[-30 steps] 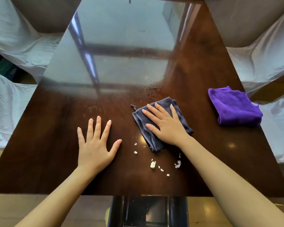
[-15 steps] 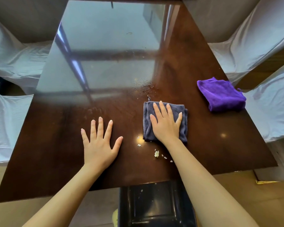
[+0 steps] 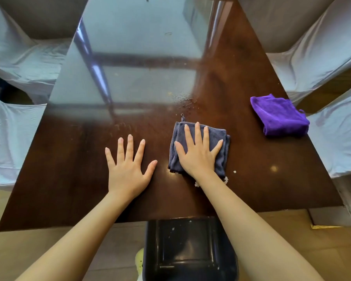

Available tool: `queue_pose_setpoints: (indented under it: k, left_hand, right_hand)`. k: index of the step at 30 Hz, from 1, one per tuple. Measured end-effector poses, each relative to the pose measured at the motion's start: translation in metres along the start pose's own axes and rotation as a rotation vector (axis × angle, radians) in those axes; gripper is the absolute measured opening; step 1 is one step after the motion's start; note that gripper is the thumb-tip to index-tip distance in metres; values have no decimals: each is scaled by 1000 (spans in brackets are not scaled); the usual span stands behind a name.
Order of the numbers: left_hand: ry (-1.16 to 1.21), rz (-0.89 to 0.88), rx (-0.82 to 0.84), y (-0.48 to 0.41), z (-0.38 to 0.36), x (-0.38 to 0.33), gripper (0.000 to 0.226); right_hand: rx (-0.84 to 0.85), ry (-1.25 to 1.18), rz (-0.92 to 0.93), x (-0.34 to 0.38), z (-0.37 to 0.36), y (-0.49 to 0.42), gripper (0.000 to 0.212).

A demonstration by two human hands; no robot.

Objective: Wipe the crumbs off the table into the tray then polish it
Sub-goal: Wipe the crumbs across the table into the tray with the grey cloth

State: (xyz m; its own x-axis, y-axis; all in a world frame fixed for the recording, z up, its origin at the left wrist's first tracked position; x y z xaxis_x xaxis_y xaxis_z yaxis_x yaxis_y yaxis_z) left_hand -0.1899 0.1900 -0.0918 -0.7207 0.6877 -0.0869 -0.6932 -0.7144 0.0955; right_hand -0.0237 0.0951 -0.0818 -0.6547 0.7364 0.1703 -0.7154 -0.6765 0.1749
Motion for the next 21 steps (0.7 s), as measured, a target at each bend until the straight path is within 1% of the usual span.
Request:
queue_pose_setpoints:
  k: [6, 9, 12, 16, 21]
  left_hand:
    - [6, 5, 11, -2, 0, -1, 73]
    - [12, -8, 5, 1, 0, -5, 74]
    - [7, -1, 4, -2, -1, 0, 74]
    - [-7, 4, 10, -3, -2, 3, 74]
    - [7, 9, 9, -3, -2, 1, 76]
  right_hand:
    - [57, 58, 103, -18, 1, 18, 69]
    - [65, 98, 123, -33, 7, 30, 69]
    - [75, 95, 124, -36, 7, 39, 72]
    - [46, 58, 92, -40, 4, 56, 76]
    - [20, 27, 55, -42, -6, 80, 74]
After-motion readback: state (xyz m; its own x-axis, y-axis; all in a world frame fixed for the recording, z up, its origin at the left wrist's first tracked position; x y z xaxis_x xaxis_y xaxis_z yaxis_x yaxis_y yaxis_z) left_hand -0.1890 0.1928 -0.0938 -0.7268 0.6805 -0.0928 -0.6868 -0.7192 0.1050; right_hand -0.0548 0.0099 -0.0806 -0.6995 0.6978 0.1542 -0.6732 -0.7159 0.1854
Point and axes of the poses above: each hand's wrist, its own y-axis away from the middle knuckle, its own z-axis out of the back of the hand, x = y × z, the point moved 1 cm from there along -y, towards the middle knuckle, and after that the axes turned 6 degrees about x, right-handed, at the moved point
